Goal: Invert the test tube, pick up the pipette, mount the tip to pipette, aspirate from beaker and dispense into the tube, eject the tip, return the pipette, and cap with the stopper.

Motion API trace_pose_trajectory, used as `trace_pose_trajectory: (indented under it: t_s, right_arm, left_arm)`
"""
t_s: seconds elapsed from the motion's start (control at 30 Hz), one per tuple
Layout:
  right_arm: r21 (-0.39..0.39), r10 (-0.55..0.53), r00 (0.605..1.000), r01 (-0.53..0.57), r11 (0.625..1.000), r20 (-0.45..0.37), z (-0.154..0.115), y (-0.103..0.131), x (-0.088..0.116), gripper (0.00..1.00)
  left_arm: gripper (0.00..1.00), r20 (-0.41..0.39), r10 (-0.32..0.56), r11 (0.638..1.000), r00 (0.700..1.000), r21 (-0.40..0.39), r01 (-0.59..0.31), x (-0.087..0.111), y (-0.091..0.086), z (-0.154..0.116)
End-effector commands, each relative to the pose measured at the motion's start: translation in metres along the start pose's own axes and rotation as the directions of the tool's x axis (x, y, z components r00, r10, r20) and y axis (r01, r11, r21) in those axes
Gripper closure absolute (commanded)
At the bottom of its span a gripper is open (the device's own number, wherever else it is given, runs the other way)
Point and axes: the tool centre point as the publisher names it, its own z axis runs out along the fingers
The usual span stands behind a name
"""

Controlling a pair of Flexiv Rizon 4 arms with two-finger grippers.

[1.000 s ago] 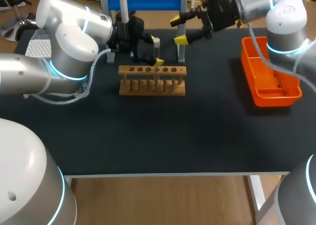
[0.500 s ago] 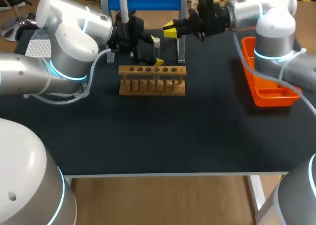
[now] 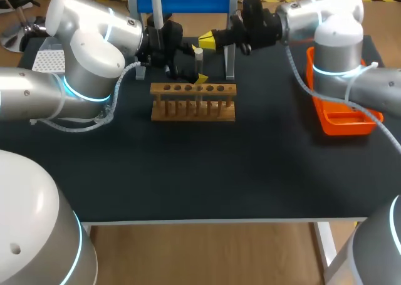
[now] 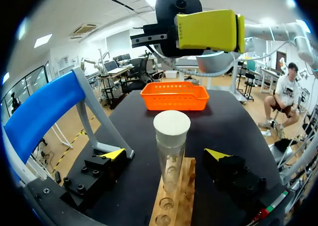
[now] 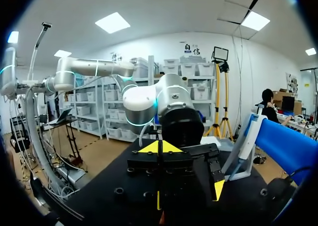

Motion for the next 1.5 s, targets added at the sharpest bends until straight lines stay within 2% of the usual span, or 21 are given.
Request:
trace_pose_trajectory:
  t_s: [0.03, 0.93, 1.5]
  right_arm:
    - [0.0, 0.004, 1.0, -0.004, 1.0, -0.005, 0.003, -0.004, -0.003, 1.0]
    - [0.013, 0.052, 0.998, -0.052, 0.999, 0.018, 0.005, -0.035, -0.021, 1.0]
    - [0.028, 0.072, 0.997, -0.073, 0.997, 0.022, 0.008, -0.05, -0.021, 1.0]
  left_arm:
    - [0.0, 0.002, -0.001, 1.0, 1.0, -0.002, 0.001, 0.0, 0.0, 0.0]
    - [0.0, 0.002, -0.001, 1.0, 1.0, -0.002, 0.001, 0.0, 0.0, 0.0]
    - [0.0, 0.002, -0.001, 1.0, 1.0, -0.002, 0.001, 0.0, 0.0, 0.0]
